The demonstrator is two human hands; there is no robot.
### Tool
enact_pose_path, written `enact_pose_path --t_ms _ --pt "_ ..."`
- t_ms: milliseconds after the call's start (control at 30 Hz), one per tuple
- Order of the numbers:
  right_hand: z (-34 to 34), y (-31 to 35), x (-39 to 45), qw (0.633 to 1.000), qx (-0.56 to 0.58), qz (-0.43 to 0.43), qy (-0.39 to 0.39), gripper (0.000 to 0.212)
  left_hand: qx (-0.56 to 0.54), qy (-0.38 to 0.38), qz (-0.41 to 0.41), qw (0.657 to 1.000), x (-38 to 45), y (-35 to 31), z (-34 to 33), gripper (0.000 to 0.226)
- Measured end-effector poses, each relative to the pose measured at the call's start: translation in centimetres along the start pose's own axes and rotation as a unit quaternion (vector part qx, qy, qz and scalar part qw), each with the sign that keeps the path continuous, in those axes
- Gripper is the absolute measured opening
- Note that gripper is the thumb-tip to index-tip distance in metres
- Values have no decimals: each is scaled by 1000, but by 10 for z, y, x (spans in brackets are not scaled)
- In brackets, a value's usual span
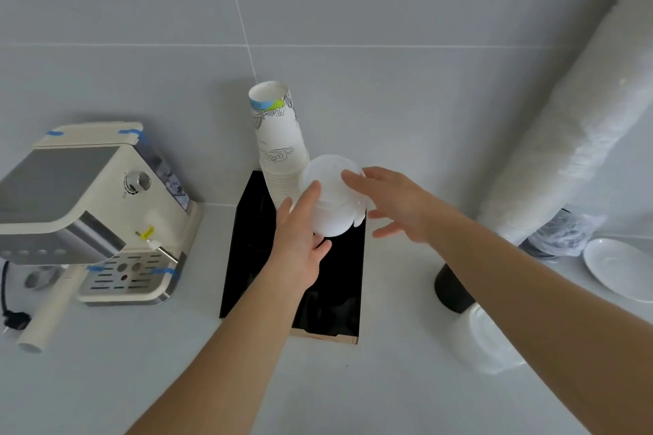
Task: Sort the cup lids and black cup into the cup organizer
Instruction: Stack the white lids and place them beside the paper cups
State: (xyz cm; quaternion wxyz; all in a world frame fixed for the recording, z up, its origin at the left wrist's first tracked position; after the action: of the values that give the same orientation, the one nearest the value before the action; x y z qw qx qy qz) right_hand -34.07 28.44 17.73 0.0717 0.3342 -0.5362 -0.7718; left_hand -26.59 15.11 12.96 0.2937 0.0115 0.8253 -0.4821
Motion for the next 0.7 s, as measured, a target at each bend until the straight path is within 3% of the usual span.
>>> enact_pose_path --t_ms 100,233,533,700 --pt "4 14 17 1000 21 12 -14 42 13 11 28 999 5 2 -17 72" --pt "14 19 35 999 36 -5 -22 39 13 3 54 998 14 -2 -18 68" --pt "24 19 73 1000 8 -7 -20 39 -21 7 95 995 40 1 -19 92" --pt "28 11 87 1000 -1 -16 -24 33 -54 -6 76 996 52 1 -21 77"
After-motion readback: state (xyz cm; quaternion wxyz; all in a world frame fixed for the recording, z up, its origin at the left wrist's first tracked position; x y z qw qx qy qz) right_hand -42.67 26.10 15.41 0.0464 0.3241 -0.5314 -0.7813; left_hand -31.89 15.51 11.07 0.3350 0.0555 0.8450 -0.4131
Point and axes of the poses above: each hand's wrist, its own x-axis towards the middle knuckle, its own z-axis out of the back of the hand, y = z × x, the point moved 8 cm from there along x, towards the middle knuckle, and after that the axes turned 4 degrees about y, right-handed, at the moved point
